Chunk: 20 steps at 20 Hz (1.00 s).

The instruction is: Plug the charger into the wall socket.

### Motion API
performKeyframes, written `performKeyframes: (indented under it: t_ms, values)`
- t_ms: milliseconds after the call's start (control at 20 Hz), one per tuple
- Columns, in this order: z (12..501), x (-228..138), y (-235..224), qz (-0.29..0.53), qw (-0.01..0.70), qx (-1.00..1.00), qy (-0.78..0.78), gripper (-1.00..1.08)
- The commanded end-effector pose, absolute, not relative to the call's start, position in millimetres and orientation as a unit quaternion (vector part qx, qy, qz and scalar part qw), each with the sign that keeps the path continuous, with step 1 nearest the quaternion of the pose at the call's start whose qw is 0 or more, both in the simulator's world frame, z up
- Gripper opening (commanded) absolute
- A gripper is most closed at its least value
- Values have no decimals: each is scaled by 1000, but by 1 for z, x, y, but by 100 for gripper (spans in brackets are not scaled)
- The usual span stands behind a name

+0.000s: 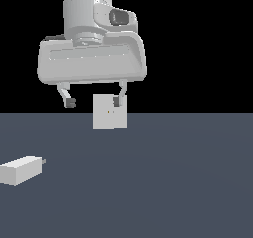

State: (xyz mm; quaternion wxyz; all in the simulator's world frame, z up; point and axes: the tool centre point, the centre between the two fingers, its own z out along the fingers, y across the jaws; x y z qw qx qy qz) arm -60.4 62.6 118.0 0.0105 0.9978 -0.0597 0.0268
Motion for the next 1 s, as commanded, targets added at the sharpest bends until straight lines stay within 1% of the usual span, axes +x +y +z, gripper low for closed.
performKeyframes:
  t_ms: [0,500,950]
  values:
    - [108,-71,80,31,9,997,-72,100]
    - [75,-99,136,43,6,993,-110,100]
    - [63,-106,158,48,6,991,-124,100]
